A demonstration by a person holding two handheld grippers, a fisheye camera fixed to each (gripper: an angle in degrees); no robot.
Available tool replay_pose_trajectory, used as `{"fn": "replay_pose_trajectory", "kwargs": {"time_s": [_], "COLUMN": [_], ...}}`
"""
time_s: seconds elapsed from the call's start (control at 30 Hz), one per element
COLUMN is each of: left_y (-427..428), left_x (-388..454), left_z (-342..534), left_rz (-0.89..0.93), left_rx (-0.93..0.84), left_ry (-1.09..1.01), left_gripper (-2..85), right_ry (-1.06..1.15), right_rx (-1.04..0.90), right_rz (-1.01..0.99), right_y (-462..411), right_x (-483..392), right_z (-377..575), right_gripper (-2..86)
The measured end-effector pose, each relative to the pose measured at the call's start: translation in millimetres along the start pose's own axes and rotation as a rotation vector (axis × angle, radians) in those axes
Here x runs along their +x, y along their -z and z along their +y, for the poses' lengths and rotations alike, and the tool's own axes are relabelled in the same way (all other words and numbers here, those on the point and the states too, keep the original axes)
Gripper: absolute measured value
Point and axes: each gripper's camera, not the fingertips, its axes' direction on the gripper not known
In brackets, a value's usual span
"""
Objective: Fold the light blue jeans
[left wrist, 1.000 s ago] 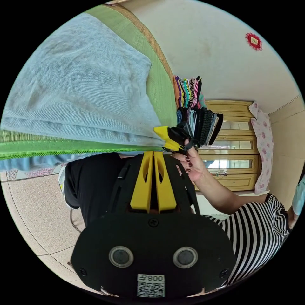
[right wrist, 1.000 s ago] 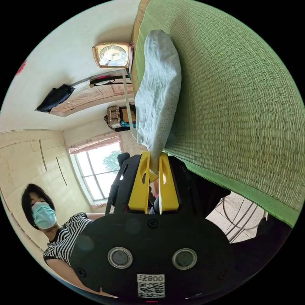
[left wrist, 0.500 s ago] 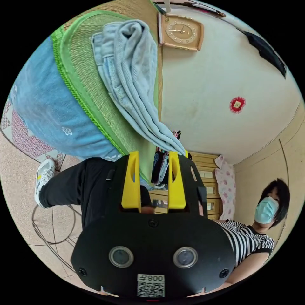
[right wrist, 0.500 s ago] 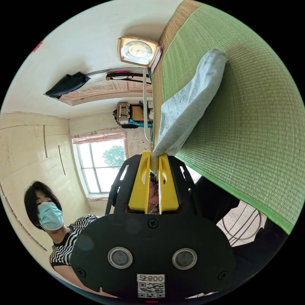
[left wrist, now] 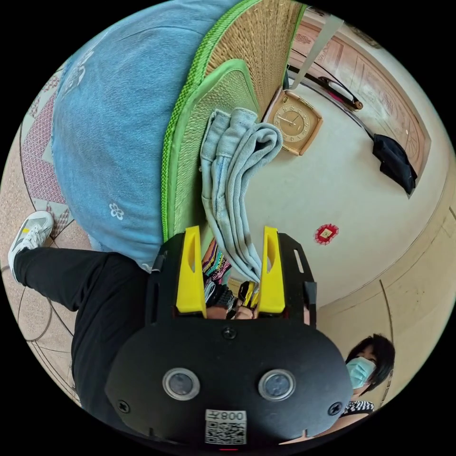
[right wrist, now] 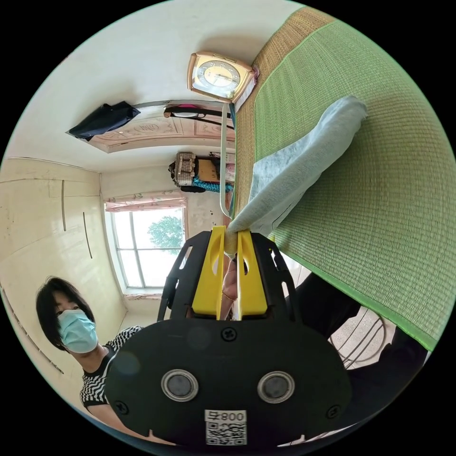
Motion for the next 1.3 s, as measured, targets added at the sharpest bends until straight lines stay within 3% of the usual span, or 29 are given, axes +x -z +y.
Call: {"fn": "replay_pose_trajectory", "kwargs": {"time_s": [0.2, 0.37, 0.9, 1.3], "left_y": [1, -6, -18, -177], "left_x": [1, 12, 80, 142], "left_z": [-7, 1, 95, 154], "left_rz": [-0.048, -0.118, -0.157, -0.188], "left_rx": [0.06, 0.02, -0.175, -0.476], "left_ry": [0.02, -0.004, -0.197, -0.362], "left_gripper": [14.1, 9.7, 8.6, 8.3], "right_ry": [0.005, 0.015, 0.041, 0.218], "right_rx": [0.029, 0.04, 0.189, 0.479], "right_rz": [-0.011, -0.005, -0.144, -0.177], "right_y": [-7, -4, 64, 223], "right_x": [-65, -125, -307, -505], "right_z": [-5, -2, 94, 138], "right_gripper": [2.3, 2.3, 2.1, 1.6]}}
